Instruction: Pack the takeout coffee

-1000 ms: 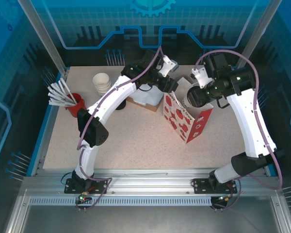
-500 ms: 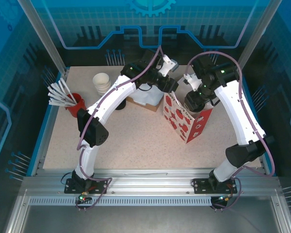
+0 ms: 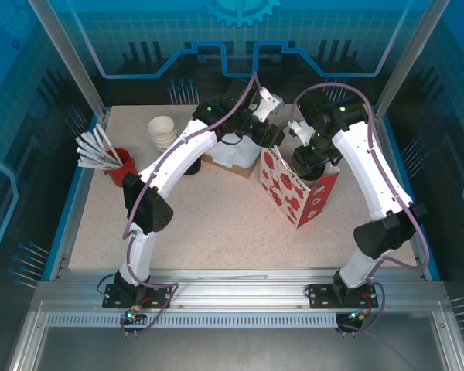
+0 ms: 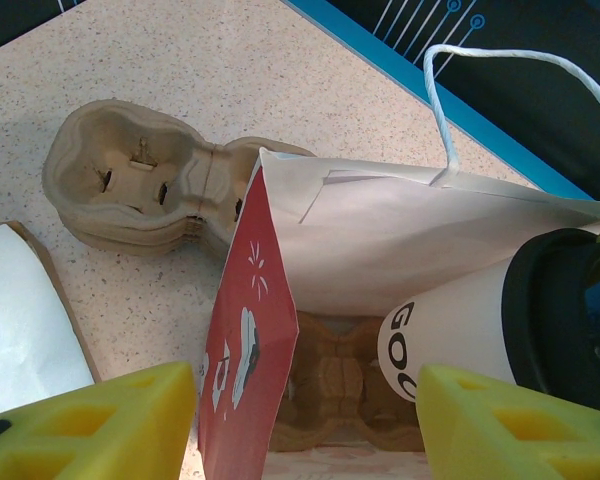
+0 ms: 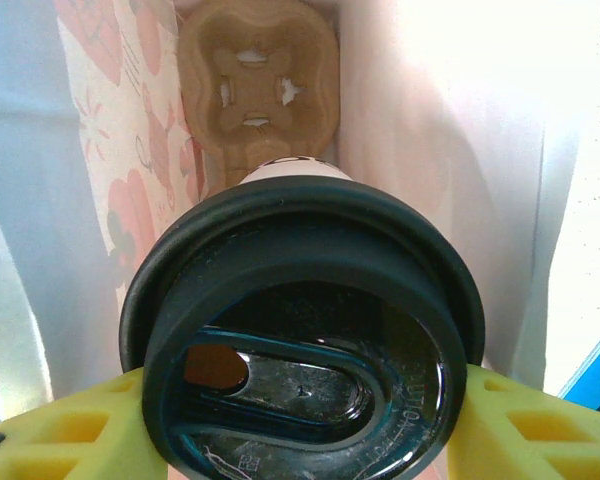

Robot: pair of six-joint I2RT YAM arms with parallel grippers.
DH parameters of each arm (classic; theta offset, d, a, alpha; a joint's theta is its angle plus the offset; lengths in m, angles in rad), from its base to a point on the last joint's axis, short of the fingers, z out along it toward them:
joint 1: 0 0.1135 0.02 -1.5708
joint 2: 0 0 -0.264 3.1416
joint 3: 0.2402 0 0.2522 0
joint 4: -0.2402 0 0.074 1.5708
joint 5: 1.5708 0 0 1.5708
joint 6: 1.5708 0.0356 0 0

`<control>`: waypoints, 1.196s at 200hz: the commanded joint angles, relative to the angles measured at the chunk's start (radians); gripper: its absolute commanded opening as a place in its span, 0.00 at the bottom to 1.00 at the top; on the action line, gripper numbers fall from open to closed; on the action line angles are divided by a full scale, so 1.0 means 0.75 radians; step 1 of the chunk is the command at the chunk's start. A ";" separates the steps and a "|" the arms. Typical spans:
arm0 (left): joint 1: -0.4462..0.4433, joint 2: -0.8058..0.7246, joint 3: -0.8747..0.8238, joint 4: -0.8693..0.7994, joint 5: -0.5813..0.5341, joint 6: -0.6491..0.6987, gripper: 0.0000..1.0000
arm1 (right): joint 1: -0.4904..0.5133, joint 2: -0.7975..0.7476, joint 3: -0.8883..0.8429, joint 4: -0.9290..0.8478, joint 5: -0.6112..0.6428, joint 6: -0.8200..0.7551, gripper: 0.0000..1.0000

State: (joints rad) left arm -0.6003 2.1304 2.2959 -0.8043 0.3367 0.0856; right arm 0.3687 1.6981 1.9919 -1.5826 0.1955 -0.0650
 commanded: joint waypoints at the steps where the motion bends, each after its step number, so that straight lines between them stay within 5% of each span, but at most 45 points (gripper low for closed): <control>1: 0.002 -0.042 0.033 -0.024 -0.023 0.021 0.62 | 0.020 0.022 0.018 -0.055 0.014 -0.022 0.44; 239: 0.023 -0.097 0.011 -0.024 -0.032 0.000 0.64 | -0.029 -0.006 -0.225 0.061 -0.062 -0.024 0.44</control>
State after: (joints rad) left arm -0.5900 2.1101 2.2959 -0.8074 0.3256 0.0845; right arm 0.3637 1.7061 1.8389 -1.5417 0.1738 -0.0719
